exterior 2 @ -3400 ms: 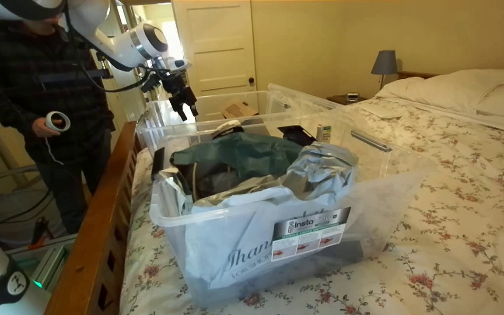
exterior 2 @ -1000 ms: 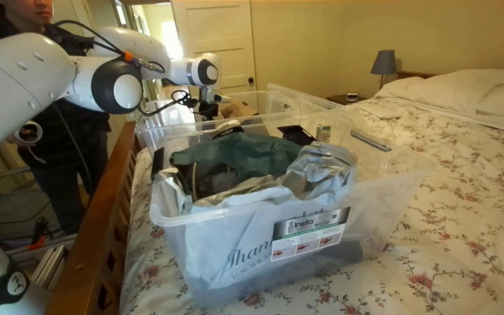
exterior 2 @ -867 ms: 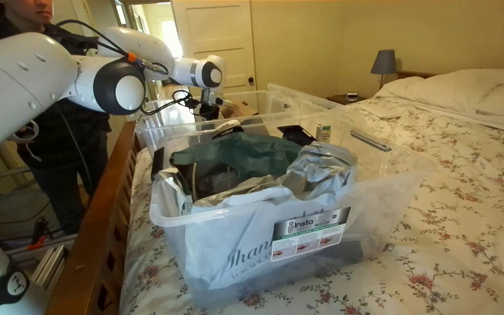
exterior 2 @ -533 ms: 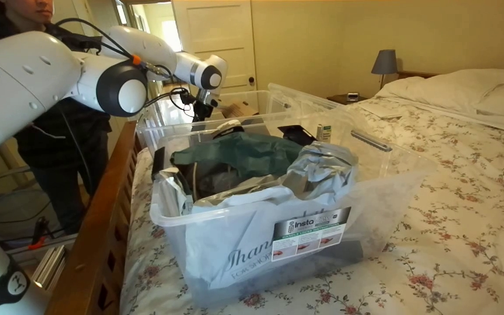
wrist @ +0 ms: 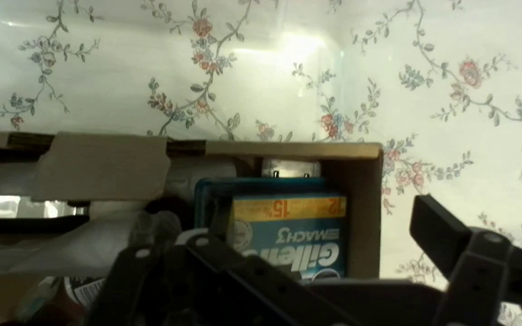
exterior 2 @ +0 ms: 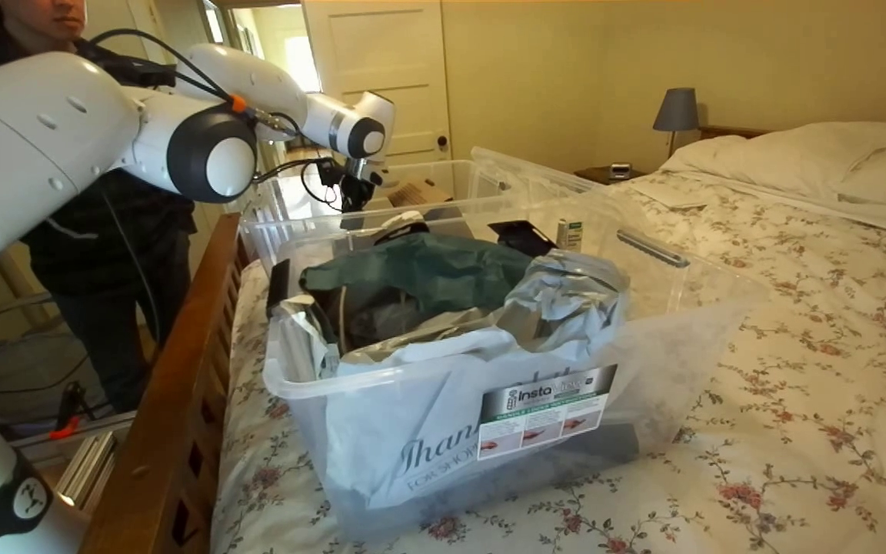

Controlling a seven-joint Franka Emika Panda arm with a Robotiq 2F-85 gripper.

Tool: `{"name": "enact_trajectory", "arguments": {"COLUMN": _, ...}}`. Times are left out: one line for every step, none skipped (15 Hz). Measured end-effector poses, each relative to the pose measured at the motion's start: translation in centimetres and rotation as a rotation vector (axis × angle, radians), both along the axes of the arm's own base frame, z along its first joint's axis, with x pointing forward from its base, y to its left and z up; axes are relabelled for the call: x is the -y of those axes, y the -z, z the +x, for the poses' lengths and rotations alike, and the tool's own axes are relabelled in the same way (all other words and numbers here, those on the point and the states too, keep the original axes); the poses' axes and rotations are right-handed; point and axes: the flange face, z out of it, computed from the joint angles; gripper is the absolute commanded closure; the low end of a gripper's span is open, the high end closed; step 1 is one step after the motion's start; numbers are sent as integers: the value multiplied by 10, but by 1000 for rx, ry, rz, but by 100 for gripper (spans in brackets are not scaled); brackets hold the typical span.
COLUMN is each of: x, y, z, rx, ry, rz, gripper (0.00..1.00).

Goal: Put the gillette box in the storage box to the right

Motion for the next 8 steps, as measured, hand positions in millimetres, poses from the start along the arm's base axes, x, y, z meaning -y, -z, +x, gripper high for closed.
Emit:
{"name": "enact_trajectory", "arguments": {"x": 4, "y": 1, "z": 7, "rx": 22, "ry": 9, "rz": -1, "gripper": 0}}
{"name": "enact_trajectory", "arguments": {"x": 9, "y": 2, "z": 15, "rx": 38, "ry": 22, "rz": 6, "gripper": 0}}
{"name": "enact_trajectory", "arguments": {"x": 15, "y": 4, "z": 24, "rx": 49, "ry": 35, "rz": 14, "gripper": 0}}
{"name": "enact_trajectory", "arguments": {"x": 22, "y": 7, "z": 33, "rx": 55, "ry": 48, "rz": 17, "gripper": 0}}
{"name": "enact_trajectory", "arguments": {"x": 32, "y": 10, "z": 42, "rx": 57, "ry": 64, "rz": 17, "gripper": 0}}
{"name": "enact_trajectory", "arguments": {"x": 43, "y": 12, "z": 49, "rx": 54, "ry": 79, "rz": 14, "gripper": 0}}
{"name": "enact_trajectory", "arguments": {"x": 53, "y": 13, "z": 56, "rx": 52, "ry": 89, "rz": 10, "gripper": 0}}
{"name": "enact_trajectory", "arguments": {"x": 63, "y": 13, "z": 60, "rx": 44, "ry": 97, "rz": 6, "gripper": 0}}
